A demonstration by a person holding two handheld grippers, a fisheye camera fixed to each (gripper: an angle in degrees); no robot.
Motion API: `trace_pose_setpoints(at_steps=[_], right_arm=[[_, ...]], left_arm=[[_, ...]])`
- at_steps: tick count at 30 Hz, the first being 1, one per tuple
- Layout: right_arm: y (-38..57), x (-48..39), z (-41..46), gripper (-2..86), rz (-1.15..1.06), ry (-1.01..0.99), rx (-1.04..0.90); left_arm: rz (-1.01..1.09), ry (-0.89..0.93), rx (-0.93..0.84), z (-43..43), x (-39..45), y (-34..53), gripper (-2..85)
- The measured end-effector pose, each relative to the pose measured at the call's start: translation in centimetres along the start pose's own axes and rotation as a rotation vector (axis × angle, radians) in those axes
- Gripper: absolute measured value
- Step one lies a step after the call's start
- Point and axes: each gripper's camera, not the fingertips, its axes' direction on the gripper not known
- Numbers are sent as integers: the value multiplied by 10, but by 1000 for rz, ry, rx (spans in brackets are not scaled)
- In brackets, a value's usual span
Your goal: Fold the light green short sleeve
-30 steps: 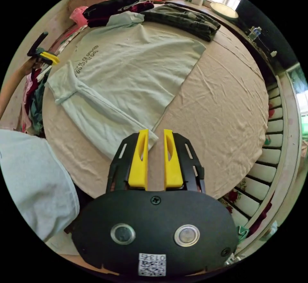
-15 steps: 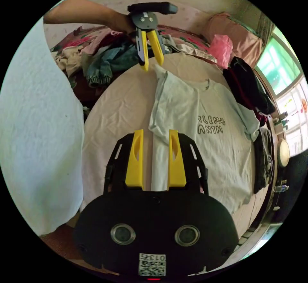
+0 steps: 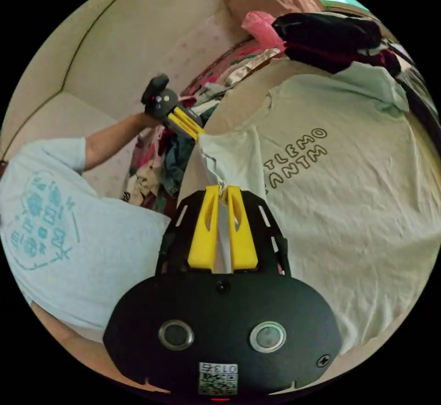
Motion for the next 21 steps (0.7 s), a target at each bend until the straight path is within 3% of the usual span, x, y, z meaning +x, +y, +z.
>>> trace_pose_setpoints(at_steps=[3,6,11,14,17,21], right_arm=[[9,50,-40,36,234,-71,212],[26,97,-56,49,512,-68,319],[49,120,-66,76,741,2,414],[52,104,-74,70,717,109,451],[43,77,-69,71,577,126,347],[59,27,-64,66,444,420,197]], left_arm=[[16,6,-29,2,-7,-6,14],[26,23,-61,8,-13,-11,13],[-2,71,-73,20,-21,-10,13],[-27,88,-52,20,-25,-5,14],[-63,89,-37,15,-28,9,16],[-182,46,-55,4,-39,39,16]])
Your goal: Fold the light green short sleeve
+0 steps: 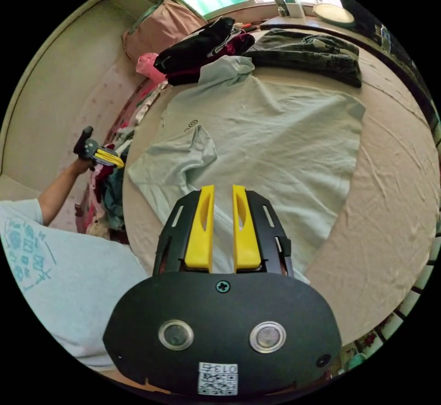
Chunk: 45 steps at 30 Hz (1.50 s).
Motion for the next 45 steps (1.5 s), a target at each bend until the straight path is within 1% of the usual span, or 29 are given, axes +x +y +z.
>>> trace_pose_setpoints(at_steps=[1,2,3,4,5,6,10,14,16,18,21,23,26,29,31,33,36,37,38,39,40,41,42,43,45], right_arm=[[7,-2,-4,65,-9,40,3],[23,-5,-11,63,-17,119,-1],[38,-5,-18,61,-6,209,-11],[45,-3,-21,61,7,253,-14],[60,0,-26,61,28,332,-21],[72,2,-29,63,28,392,-32],[91,3,-23,66,-30,433,-116],[86,-10,-12,68,-169,495,-123],[81,-13,-7,66,-219,474,-128],[76,-11,6,58,-250,426,-182],[74,-7,10,42,-255,381,-188],[74,-5,8,35,-241,355,-192],[72,-13,6,29,-270,387,-219],[68,-22,-4,29,-297,424,-167],[65,-21,-4,31,-288,435,-152],[62,-12,8,40,-257,448,-186],[63,-1,7,63,-174,441,-192],[62,1,4,65,-142,456,-187],[64,2,-8,67,-98,494,-140],[66,0,-20,67,-80,524,-73],[66,-1,-25,65,-78,532,-48],[64,-6,-32,60,-82,522,-12],[59,-12,-34,47,-102,464,14],[55,-17,-33,41,-121,419,22],[35,-39,-21,23,-217,219,31]], left_arm=[[-44,-8,36,-8,-4,9,21],[-67,5,118,-21,-4,13,27],[-71,8,172,-27,-3,13,32],[-67,2,273,-38,2,9,42],[-58,-9,337,-43,9,-2,53],[-46,-14,354,-44,13,-11,56],[55,-114,339,-28,47,-85,70],[112,-176,316,-11,68,-142,80],[112,-175,291,-4,69,-157,84],[119,-158,265,3,69,-166,85],[112,-156,220,12,67,-171,66],[88,-156,225,12,62,-167,25],[56,-148,259,2,56,-158,11],[16,-167,317,-10,47,-144,5],[-14,-160,336,-12,38,-139,4],[-29,-138,348,-8,31,-138,4],[-61,-109,272,5,18,-140,5],[-110,-149,283,1,12,-130,4],[-172,-171,333,-5,4,-114,4],[-203,-163,362,-9,-1,-104,4],[-250,-129,410,-13,-10,-86,3],[-255,-88,447,-16,-13,-71,2],[-241,-68,461,-17,-11,-65,1],[-190,-24,475,-15,-4,-58,0],[-93,50,456,-6,13,-54,-1]])
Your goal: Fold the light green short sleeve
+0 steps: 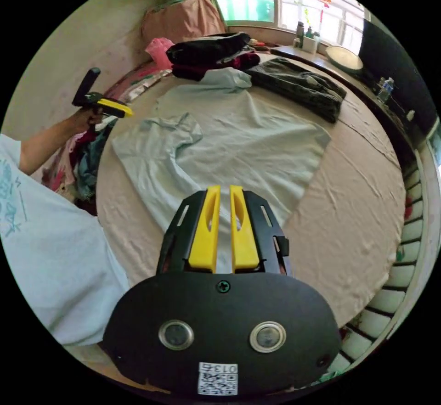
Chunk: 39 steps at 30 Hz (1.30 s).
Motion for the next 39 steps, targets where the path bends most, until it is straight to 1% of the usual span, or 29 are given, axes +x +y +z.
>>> trace_pose_setpoints(at_steps=[1,2,3,5,6,7,8,10,13,14,15,18,20,23,24,25,26,27,28,29,30,31,33,35,36,39], right_arm=[[-6,-6,4,19,-34,-54,3],[-18,-18,14,14,-96,-140,-15],[-28,-27,27,10,-139,-183,-70],[-35,-38,46,7,-177,-168,-139],[-35,-40,55,6,-186,-154,-166],[-34,-40,60,6,-185,-142,-182],[-32,-36,68,5,-172,-91,-225],[-30,-26,65,4,-121,-55,-207],[-22,4,27,3,32,60,-102],[-13,19,11,3,115,97,-69],[-4,35,0,3,197,126,-76],[15,60,-6,2,297,137,-139],[17,59,-1,2,274,139,-167],[8,46,14,2,163,92,-188],[6,43,20,1,141,129,-196],[6,44,24,1,137,152,-209],[7,47,31,1,133,179,-279],[8,53,26,0,151,172,-256],[10,57,26,0,167,171,-283],[12,66,22,0,214,196,-310],[16,72,17,0,230,289,-336],[18,72,12,0,219,302,-317],[19,69,-3,0,212,183,-219],[18,59,-2,0,172,105,-228],[19,49,1,0,134,100,-239],[26,36,15,0,119,95,-265]], left_arm=[[48,21,-35,9,12,5,-1],[66,1,-80,21,21,11,-1],[79,-4,-104,28,24,13,-2],[76,-58,-235,57,27,25,-2],[74,-67,-262,63,26,29,-2],[56,-62,-196,60,22,37,-2],[21,-35,-183,57,14,44,-2],[-27,-8,-168,52,4,53,-3],[-57,-11,-170,46,-1,63,-3],[-73,-21,-175,43,-2,63,-3],[-74,-31,-172,41,-1,63,-3],[-36,-42,-100,32,10,53,-3],[20,-46,-104,38,23,36,-2],[92,-83,-160,54,38,19,-2],[99,-89,-169,57,39,17,-2],[98,-106,-196,63,39,15,-3],[97,-110,-218,67,37,16,-3],[87,-105,-201,65,36,18,-3],[63,-96,-206,63,32,20,-3],[42,-84,-197,59,29,23,-3],[33,-80,-194,58,28,24,-3],[22,-82,-192,55,28,25,-3],[42,-99,-198,53,33,24,-3],[89,-133,-216,54,46,20,-3],[100,-139,-220,54,49,19,-3],[123,-151,-233,56,56,15,-3]])
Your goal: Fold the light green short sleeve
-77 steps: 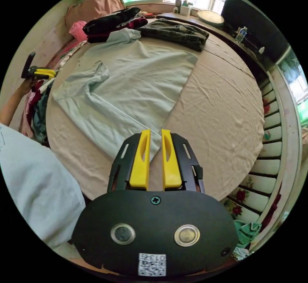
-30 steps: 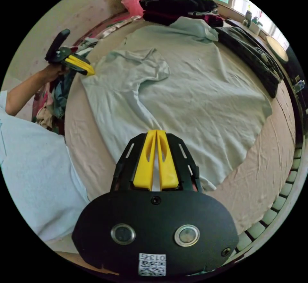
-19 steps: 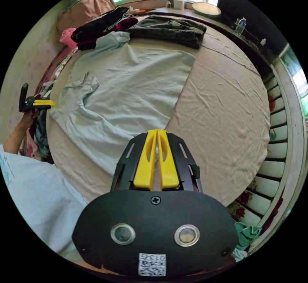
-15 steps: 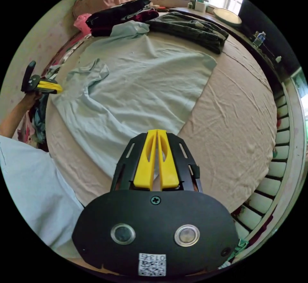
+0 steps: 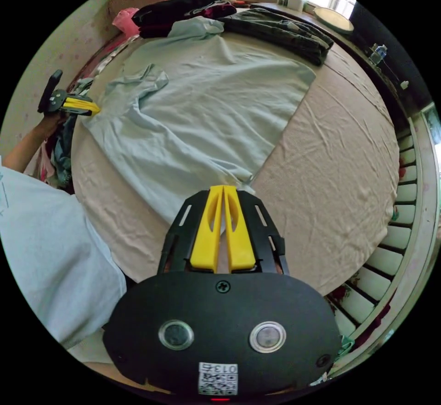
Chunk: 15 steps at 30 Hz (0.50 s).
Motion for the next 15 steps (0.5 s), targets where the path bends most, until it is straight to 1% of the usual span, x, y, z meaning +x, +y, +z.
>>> trace_pose_setpoints(at_steps=[4,8,10,12,13,15], right_arm=[[10,3,8,1,37,-18,12],[9,10,5,1,33,-88,-87],[5,12,5,1,25,-119,-169],[0,11,2,1,17,-89,-217],[0,11,-1,1,24,-61,-194],[-3,10,-22,1,30,-35,-7]], left_arm=[[-24,35,1,-3,-5,2,-2],[-55,67,31,-6,-7,13,-3],[-65,74,33,-8,-8,18,-3],[-66,73,31,-9,-7,21,-3],[-70,76,36,-10,-6,23,-3],[-84,86,41,-10,-6,24,-2]])
